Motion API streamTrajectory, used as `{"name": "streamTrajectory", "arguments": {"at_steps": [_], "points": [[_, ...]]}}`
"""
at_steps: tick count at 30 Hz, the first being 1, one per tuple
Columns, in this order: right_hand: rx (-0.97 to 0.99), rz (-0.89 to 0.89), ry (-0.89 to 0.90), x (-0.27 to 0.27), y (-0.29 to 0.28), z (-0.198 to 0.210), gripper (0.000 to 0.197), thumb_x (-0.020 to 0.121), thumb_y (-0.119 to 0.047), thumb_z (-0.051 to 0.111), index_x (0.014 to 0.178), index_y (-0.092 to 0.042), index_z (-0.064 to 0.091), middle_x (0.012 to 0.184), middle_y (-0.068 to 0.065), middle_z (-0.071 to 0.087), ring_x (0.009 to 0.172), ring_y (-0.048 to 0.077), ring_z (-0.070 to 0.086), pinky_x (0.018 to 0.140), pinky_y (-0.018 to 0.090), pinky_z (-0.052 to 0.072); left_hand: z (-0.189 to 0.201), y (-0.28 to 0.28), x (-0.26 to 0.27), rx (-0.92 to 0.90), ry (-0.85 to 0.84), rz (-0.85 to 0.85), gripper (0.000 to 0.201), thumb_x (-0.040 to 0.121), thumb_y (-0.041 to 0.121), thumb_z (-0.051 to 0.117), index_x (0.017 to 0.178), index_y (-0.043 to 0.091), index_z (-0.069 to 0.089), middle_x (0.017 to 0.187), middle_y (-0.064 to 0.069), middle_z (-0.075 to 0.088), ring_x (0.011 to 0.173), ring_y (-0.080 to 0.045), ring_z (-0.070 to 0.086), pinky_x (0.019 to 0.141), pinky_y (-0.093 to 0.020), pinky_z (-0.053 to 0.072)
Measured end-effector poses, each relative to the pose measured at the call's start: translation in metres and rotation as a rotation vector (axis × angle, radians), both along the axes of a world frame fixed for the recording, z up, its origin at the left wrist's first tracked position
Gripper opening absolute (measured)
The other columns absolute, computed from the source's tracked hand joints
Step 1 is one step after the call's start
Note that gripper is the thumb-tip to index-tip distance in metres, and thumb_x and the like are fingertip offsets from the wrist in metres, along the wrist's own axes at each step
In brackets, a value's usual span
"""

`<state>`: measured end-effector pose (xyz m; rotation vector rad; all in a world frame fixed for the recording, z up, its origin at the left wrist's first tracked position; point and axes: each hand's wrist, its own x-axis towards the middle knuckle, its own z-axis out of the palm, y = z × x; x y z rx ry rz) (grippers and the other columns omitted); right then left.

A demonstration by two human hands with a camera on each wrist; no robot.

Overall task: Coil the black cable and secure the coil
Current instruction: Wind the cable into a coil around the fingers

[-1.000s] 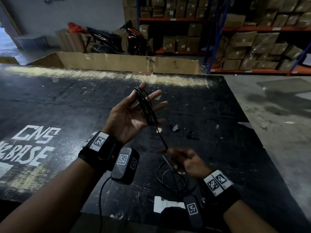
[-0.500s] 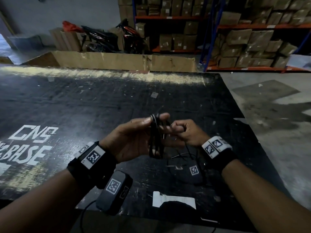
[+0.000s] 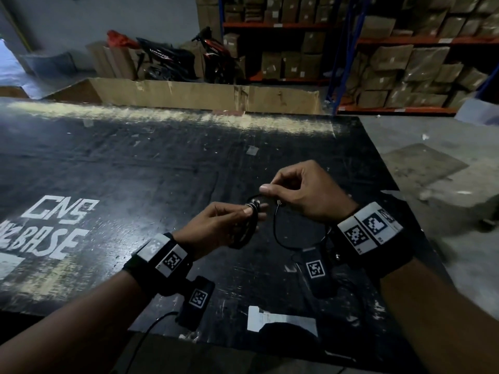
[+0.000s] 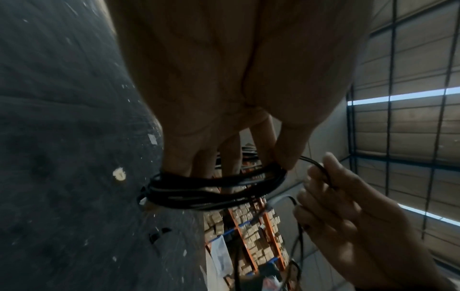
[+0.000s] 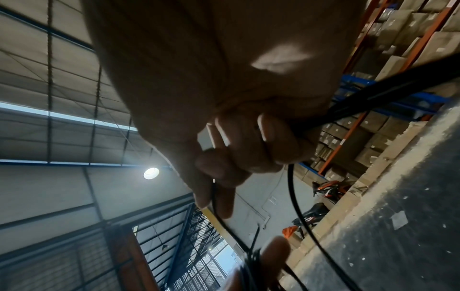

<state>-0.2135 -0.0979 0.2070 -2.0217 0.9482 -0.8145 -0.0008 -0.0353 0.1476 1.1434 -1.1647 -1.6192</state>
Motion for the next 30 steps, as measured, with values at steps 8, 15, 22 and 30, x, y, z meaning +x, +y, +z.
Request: {"name": "streamTrajectory", "arguments": {"at_steps": [8, 15, 22, 30], "points": [[0.233, 0.057, -0.284, -0.001, 0.027, -0.041, 0.026, 0.102, -0.013, 0.055, 0.098, 0.003, 0.074, 0.049, -0.003, 0.051, 0.044, 0.006, 0.043, 0.046, 0.014, 0.035, 0.023, -0.024, 0.017, -0.028, 0.313, 0.171, 0.041, 0.097, 0.034, 0.049, 0.135, 0.028, 0.064, 0.144, -0.013, 0.063, 0.135, -0.043, 0.056, 0.115, -0.071, 0.031], [0.468, 0.07, -0.391, 0.009, 0.041, -0.086, 0.025, 0.102, -0.015, 0.052, 0.104, -0.01, 0.076, 0.048, -0.007, 0.042, 0.04, 0.003, 0.035, 0.04, 0.012, 0.026, 0.043, -0.037, 0.008, -0.101, 0.478, 0.146, 0.039, 0.103, 0.035, 0.043, 0.138, 0.033, 0.061, 0.15, -0.012, 0.058, 0.138, -0.045, 0.052, 0.115, -0.077, 0.024], [0.386, -0.059, -0.329, 0.013, 0.025, -0.115, 0.032, 0.102, -0.019, 0.053, 0.076, -0.015, 0.07, 0.05, -0.006, 0.041, 0.042, 0.006, 0.035, 0.045, 0.024, 0.026, 0.051, -0.037, -0.003, -0.106, 0.589, 0.036, 0.039, 0.106, 0.036, 0.039, 0.135, 0.03, 0.064, 0.153, -0.016, 0.054, 0.14, -0.047, 0.05, 0.112, -0.077, 0.028], [0.417, -0.005, -0.258, -0.004, -0.007, -0.113, 0.03, 0.091, -0.036, 0.065, 0.067, -0.018, 0.062, 0.05, -0.01, 0.051, 0.047, 0.009, 0.04, 0.048, 0.021, 0.031, 0.053, -0.016, 0.0, -0.067, 0.613, -0.223, 0.04, 0.105, 0.033, 0.039, 0.136, 0.025, 0.063, 0.158, -0.021, 0.045, 0.144, -0.053, 0.04, 0.113, -0.078, 0.026]]}}
